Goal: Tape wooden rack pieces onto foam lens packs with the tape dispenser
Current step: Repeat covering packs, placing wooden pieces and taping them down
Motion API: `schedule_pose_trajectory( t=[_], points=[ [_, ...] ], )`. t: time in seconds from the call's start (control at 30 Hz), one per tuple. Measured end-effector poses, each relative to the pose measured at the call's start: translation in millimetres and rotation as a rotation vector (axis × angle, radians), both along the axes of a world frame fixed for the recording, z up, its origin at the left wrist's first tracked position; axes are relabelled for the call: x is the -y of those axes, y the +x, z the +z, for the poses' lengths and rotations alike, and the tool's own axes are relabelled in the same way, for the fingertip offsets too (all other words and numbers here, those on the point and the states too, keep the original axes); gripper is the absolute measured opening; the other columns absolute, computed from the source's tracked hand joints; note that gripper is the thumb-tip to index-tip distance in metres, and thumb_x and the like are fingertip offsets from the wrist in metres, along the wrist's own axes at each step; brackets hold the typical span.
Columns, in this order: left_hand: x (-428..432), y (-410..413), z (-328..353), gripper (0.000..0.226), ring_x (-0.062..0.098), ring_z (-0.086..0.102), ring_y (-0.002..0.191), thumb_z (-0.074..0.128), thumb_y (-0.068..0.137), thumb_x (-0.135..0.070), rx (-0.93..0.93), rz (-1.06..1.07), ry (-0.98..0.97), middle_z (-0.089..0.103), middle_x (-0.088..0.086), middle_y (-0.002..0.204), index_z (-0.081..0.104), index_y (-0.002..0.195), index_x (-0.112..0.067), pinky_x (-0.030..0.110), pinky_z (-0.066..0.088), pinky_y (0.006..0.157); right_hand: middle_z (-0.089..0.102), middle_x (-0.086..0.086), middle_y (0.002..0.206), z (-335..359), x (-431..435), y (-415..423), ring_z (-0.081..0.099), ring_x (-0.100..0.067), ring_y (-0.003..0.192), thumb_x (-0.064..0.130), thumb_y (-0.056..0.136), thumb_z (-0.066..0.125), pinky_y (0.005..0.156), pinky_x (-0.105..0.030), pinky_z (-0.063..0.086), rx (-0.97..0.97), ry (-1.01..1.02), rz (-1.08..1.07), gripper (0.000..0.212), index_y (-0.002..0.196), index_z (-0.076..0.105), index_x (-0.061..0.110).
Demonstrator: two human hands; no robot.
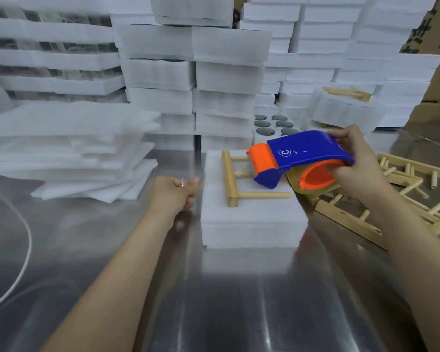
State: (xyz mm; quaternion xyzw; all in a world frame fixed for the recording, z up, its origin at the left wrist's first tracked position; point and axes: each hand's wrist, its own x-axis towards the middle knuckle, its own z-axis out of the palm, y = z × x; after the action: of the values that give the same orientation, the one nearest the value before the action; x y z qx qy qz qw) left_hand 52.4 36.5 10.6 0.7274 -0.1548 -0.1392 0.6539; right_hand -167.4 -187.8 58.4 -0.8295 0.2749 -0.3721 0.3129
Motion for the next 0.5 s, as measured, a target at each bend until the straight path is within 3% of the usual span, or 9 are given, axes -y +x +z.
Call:
schedule_pose_trajectory(
  t=[0.1,0.17,0.23,0.3,0.37,0.43,0.5],
  points=[
    [5.5,-2.0,-5.1,0.045,0.022,0.046,0.051,0.070,0.088,-0.023,0.029,-0.011,0.059,0.051,0.009,0.055,0.049,0.052,-0.008,0.022,0.049,0.051,0.056,0.042,0.089,-1.1,1.4,0.2,0.058,0.016,0.086,0.000,0.081,0.071,0.061,-0.019,0.046,0.012,-0.005,0.005,0.062,0.098,0.041,0.052],
    [7.3,-1.5,-6.7,0.049,0.024,0.044,0.060,0.066,0.091,-0.025,0.067,-0.026,0.113,0.049,0.013,0.061,0.043,0.050,-0.011,0.030,0.041,0.063,0.058,0.031,0.094,-2.6,2.7,0.0,0.062,0.002,0.089,0.001,0.082,0.071,0.062,-0.019,0.047,0.023,0.002,0.016,0.059,0.102,0.041,0.048],
    [8.4,-2.9,-7.8,0.046,0.024,0.044,0.066,0.062,0.093,-0.027,0.122,-0.010,0.155,0.047,0.013,0.067,0.040,0.055,-0.013,0.031,0.037,0.067,0.058,0.023,0.101,-3.5,3.2,0.1,0.061,-0.003,0.091,0.003,0.082,0.071,0.063,-0.020,0.047,0.026,0.005,0.034,0.056,0.104,0.042,0.045],
    [11.1,-6.8,-8.7,0.030,0.026,0.051,0.076,0.057,0.096,-0.028,0.190,0.008,0.195,0.054,0.010,0.078,0.045,0.071,-0.013,0.034,0.040,0.071,0.059,0.019,0.105,-3.9,3.2,0.5,0.061,-0.004,0.092,0.004,0.083,0.071,0.064,-0.021,0.047,0.027,0.007,0.045,0.054,0.106,0.042,0.044],
    [14.7,-12.6,-8.7,0.014,0.023,0.053,0.083,0.047,0.099,-0.024,0.140,0.003,0.171,0.058,0.005,0.088,0.048,0.100,-0.010,0.033,0.041,0.074,0.058,0.020,0.105,-4.2,2.6,0.7,0.061,-0.003,0.091,0.006,0.083,0.071,0.063,-0.019,0.047,0.029,0.015,0.048,0.054,0.106,0.042,0.044],
    [18.0,-15.6,-8.3,0.028,0.025,0.055,0.089,0.038,0.098,-0.020,-0.063,-0.011,0.050,0.060,0.004,0.089,0.047,0.122,-0.010,0.036,0.045,0.088,0.057,0.025,0.102,-4.7,1.1,0.5,0.061,0.004,0.088,0.006,0.083,0.071,0.060,-0.015,0.046,0.027,0.021,0.043,0.055,0.104,0.041,0.047],
    [18.2,-16.0,-8.3,0.034,0.030,0.059,0.102,0.033,0.097,-0.027,-0.136,-0.019,0.038,0.064,0.006,0.090,0.048,0.126,-0.018,0.044,0.041,0.104,0.057,0.029,0.098,-5.8,0.5,0.1,0.059,0.015,0.086,0.005,0.083,0.071,0.055,-0.010,0.046,0.037,0.034,0.043,0.056,0.098,0.042,0.050]
  ],
)
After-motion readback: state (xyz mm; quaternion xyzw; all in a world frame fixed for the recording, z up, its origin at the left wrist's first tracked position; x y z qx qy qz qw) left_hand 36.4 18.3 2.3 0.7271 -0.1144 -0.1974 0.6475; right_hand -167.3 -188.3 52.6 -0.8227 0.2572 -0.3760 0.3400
